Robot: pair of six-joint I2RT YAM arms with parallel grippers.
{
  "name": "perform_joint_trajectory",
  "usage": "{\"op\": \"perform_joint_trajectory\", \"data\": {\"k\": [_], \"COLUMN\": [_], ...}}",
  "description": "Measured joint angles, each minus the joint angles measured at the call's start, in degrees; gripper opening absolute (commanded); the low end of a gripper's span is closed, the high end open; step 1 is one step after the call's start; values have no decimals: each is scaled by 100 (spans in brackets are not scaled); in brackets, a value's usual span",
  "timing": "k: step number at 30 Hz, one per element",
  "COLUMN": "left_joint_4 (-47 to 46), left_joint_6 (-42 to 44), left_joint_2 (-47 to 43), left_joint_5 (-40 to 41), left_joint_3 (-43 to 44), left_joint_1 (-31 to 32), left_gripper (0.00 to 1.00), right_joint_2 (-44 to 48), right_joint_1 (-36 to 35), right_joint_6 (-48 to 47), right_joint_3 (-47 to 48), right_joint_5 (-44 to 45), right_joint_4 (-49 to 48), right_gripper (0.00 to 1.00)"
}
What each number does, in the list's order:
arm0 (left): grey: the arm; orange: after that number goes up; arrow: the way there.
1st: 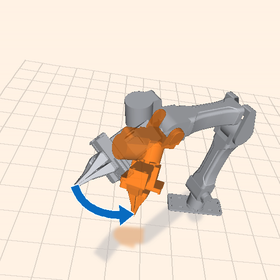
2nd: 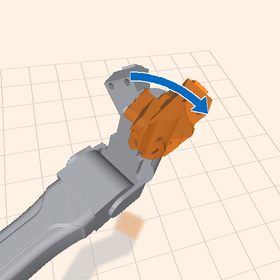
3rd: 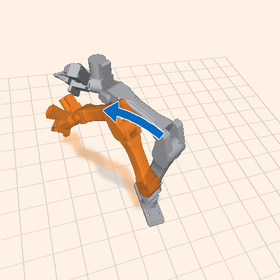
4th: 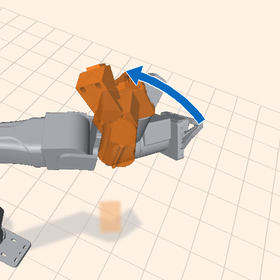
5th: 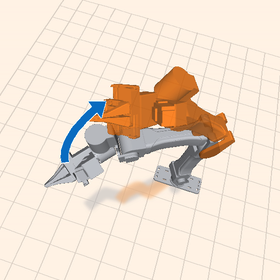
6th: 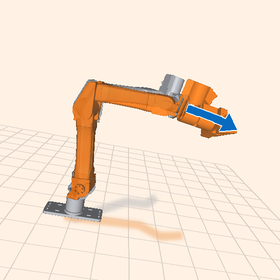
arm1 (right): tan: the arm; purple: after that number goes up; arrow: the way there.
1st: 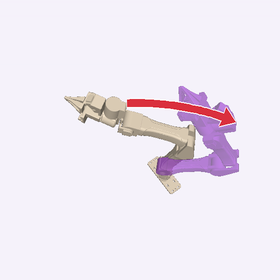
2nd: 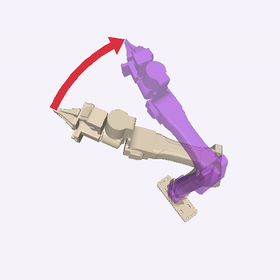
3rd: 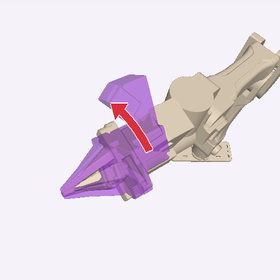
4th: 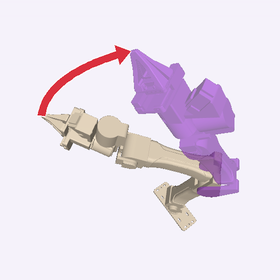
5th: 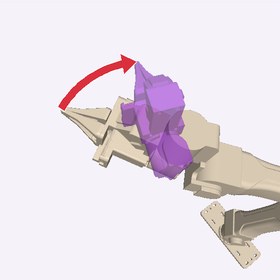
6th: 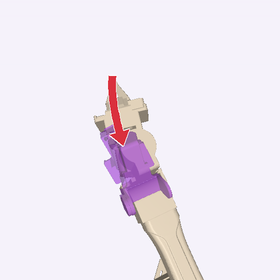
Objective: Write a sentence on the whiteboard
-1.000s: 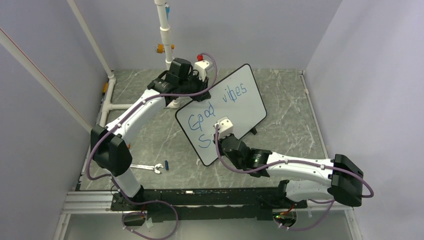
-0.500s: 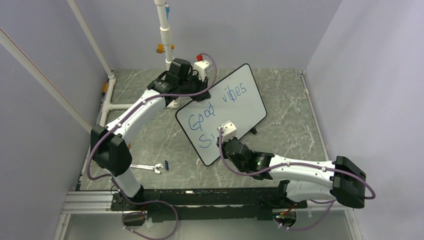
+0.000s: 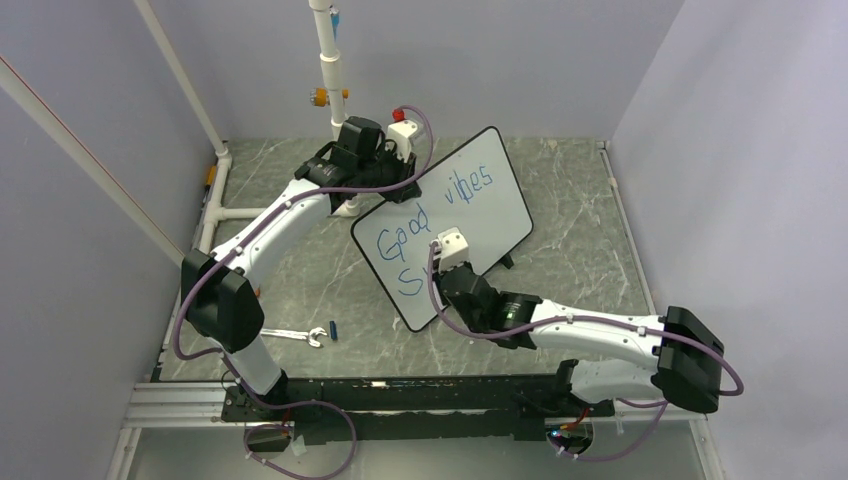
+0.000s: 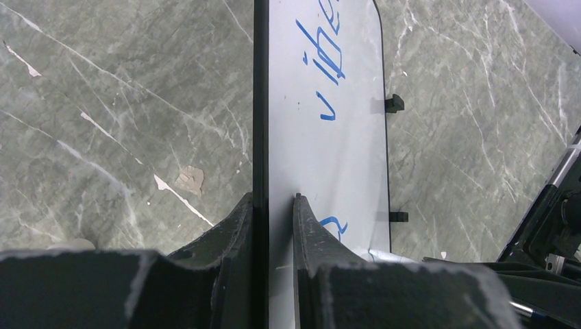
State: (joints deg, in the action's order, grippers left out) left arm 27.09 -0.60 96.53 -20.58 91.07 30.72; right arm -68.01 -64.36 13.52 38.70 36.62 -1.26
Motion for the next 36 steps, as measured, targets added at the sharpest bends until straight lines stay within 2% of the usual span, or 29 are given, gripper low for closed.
{"op": "perform_joint_trajectory", "data": {"k": [16,36], "left_joint_4": [15,15], "left_joint_6": [-2,-13], "left_joint_2": [0,-9], "left_joint_5": [55,81], "left_joint_3": [0,0], "left_joint_1": [-4,2], "left_gripper": [0,0], "right_joint_2": [-278,114], "right_joint_1": [42,48], "right_joint_6": [-195,321], "right_joint_3": [474,-107], "right_joint_5": [107,37], "right_joint_4": [81,190], "right_gripper": [0,0]}}
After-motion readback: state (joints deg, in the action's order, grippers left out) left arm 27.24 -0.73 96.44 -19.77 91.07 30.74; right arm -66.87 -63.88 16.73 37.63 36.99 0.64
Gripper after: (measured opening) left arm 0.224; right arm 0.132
